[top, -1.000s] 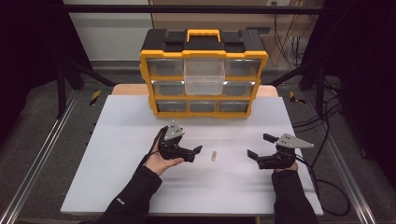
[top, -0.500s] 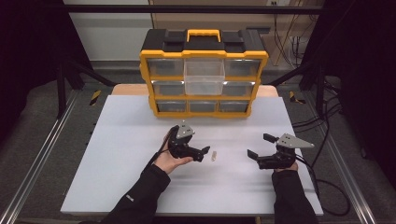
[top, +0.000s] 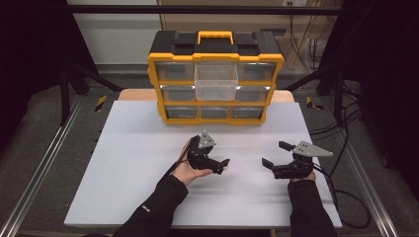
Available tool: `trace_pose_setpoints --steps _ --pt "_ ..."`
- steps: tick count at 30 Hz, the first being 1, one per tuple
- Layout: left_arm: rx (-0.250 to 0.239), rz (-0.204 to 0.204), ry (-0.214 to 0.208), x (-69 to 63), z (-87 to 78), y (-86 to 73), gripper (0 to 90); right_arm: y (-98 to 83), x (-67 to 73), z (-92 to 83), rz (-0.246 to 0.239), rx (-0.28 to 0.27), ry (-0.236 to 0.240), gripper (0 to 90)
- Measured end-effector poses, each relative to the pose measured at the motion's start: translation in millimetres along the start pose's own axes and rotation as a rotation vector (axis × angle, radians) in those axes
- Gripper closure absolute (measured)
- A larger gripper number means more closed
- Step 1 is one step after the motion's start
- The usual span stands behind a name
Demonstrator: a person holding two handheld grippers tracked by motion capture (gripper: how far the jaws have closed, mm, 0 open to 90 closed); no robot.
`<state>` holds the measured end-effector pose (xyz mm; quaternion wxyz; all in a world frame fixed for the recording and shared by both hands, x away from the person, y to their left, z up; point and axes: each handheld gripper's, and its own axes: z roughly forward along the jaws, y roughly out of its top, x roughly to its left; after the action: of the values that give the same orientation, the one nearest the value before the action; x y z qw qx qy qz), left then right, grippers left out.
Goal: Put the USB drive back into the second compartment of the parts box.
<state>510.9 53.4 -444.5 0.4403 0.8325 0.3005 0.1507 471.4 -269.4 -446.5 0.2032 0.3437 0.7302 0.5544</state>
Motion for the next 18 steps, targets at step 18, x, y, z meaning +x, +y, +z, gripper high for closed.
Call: trace_pose_setpoints --steps 18 --pt "0.094 -0.016 -0.008 -9.5 27.3 -7.9 3.3 0.1 0.1 0.0 0.003 -0.001 0.001 2.3"
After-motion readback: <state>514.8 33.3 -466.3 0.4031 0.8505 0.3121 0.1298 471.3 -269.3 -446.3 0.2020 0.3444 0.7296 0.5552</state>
